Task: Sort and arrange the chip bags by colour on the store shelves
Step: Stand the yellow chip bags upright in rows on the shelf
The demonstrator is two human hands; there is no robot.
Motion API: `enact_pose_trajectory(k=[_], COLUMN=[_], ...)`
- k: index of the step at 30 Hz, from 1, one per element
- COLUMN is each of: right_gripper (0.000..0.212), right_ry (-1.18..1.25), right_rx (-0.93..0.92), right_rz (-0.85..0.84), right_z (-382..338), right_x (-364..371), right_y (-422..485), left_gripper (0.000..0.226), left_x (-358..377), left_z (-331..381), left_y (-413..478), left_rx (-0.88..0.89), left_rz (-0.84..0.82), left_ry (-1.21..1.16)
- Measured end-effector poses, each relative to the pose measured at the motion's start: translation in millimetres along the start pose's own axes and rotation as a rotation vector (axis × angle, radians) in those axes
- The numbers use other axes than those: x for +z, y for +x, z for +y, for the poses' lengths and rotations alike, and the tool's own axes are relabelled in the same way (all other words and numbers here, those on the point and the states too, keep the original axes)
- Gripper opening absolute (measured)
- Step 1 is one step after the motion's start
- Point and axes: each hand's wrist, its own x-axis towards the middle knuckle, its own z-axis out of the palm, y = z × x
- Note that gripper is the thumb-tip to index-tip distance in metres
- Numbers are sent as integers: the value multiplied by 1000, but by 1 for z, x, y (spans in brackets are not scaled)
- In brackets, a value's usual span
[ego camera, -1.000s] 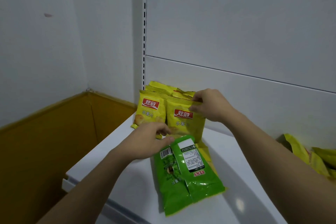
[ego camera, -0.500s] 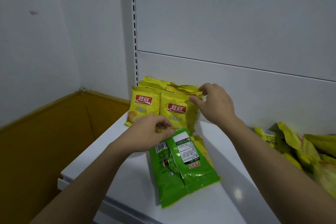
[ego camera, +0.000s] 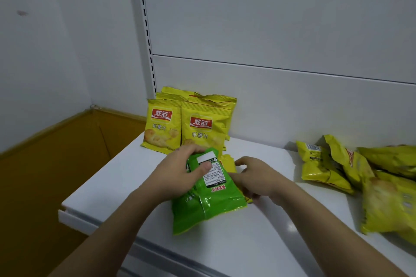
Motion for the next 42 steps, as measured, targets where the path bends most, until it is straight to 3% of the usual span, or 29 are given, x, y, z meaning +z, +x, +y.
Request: enact_pose_trajectory(k=[4,10,14,18,21,24,27,29,32,42], right_gripper=[64,30,11,12,13,17,21,20,23,17], right_ry=[73,98,276,482,568,646,684,711,713,621], right_rx=[-12,-59,-171,-205,-213,-248,-297,-305,-297,-302], right_rz=[91,262,430,446,438,456,500,508,532,730], right_z=[13,30,33,41,48,50,46,42,36,-7], right_x=[-8,-80,-111,-118,-117,-116,-110,-104,-101,-102], right_y=[-5,-36,-55,-60,-59,-56,-48,-42,-32,-12], left_gripper=[38,39,35,32,38,38,51,40,23,27], left_x=[13,33,53,76,88,81,73,73,67,52], left_z=[5,13,23,42,58,79,96,99,88,44], left_y=[-11,-18,-12,-4,3,16,32,42,57,78], left_rx=[7,0,7,32,67,0,-80,-75,-33,80], left_rz=[66,20,48,68,78,90,-72,-128,-75,-125], left_ry=[-51,44,103,104,5,-240,-493,-590,-644,-683])
